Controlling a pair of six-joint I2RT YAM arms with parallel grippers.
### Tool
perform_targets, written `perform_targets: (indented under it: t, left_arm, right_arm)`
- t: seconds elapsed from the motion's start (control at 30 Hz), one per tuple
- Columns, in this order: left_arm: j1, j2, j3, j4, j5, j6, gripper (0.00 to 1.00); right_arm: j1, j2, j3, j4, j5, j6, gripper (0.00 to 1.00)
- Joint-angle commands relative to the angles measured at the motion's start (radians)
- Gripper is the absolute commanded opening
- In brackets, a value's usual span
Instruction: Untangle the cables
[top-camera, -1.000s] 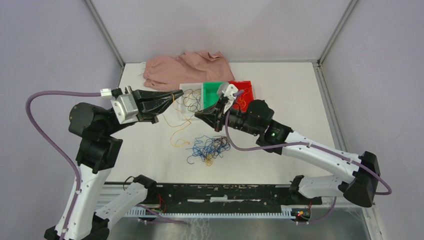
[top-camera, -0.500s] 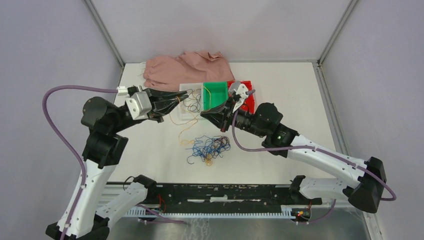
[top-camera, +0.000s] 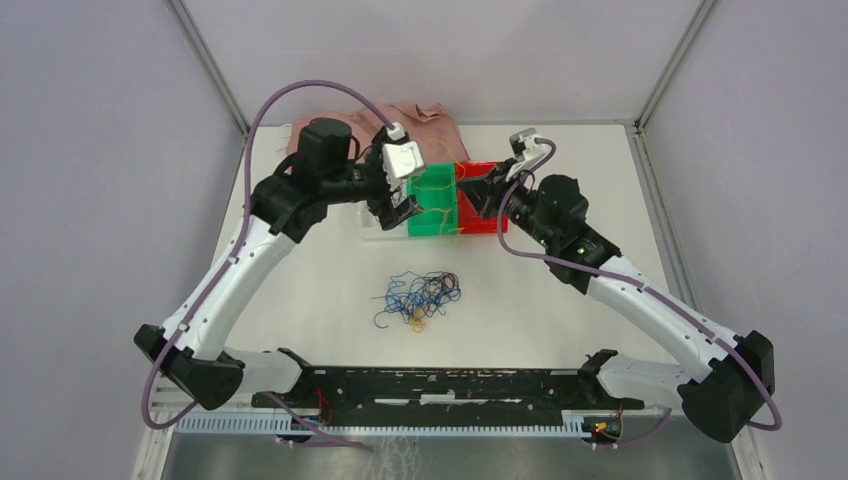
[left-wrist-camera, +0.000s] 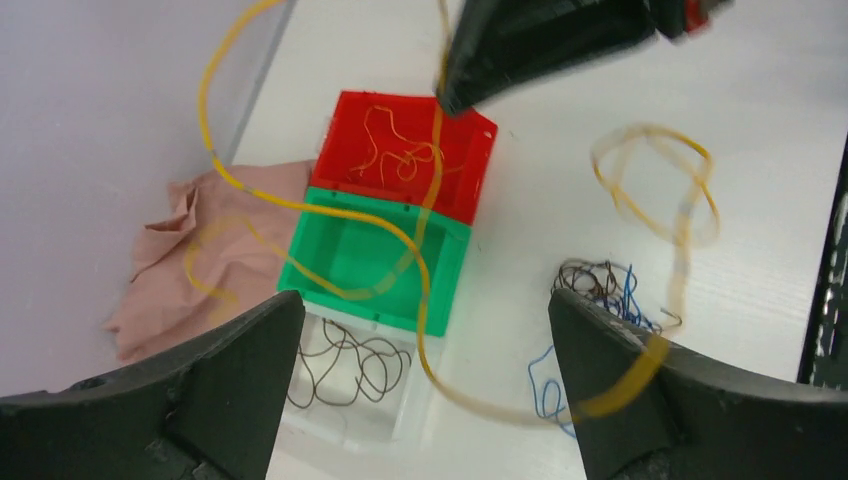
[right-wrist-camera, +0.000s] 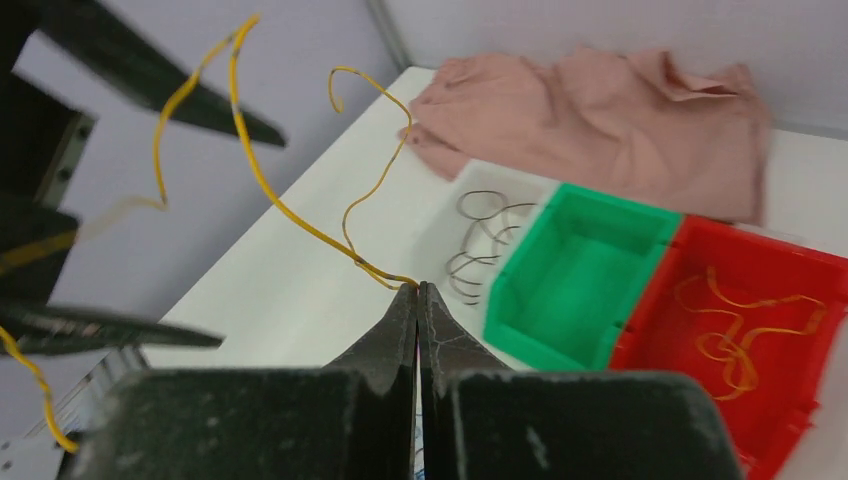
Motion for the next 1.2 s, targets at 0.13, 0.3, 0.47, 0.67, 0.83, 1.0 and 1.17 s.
perform_targets:
  t: [0.13, 0.3, 0.47, 0.67, 0.83, 1.0, 1.17]
  left_arm:
    - [-0.057, -0.006, 0.06, -0.214, -0.195, 0.195, 0.99]
    - [-0.058, -0.037, 0.024, -0.218, -0.305, 0.183, 0.99]
    - [-0.058, -0.082, -0.009, -0.221, -0.345, 0.14, 0.99]
    - [-0.057, -0.137, -0.059, -0.22, -0.336, 0.126, 0.99]
    - [-0.056, -0.165, -0.1, -0.196, -0.337, 0.14, 0.99]
    - [-0.056, -0.18, -0.128, -0.18, -0.327, 0.138, 0.99]
    - [-0.057, -0.185, -0.133, -0.18, -0.323, 0.135, 0.99]
  right_arm:
    - [-0.162, 0.021, 0.088, -0.159, 0.093, -0.099, 0.0]
    - [-0.234, 0.091, 0.109, -0.205, 0.139, -0.166, 0.0]
    - [-0.282, 0.168, 0.121, -0.202, 0.17, -0.21, 0.0]
    - [-0.359, 0.218, 0.168, -0.182, 0.128, -0.165, 0.0]
    - [-0.453, 0.231, 0.248, -0.154, -0.032, 0.021, 0.0]
    - [-0.532, 0.221, 0.287, -0.054, -0.19, 0.206, 0.0]
    - [-0.569, 0.209, 0.273, 0.023, -0.263, 0.305, 0.0]
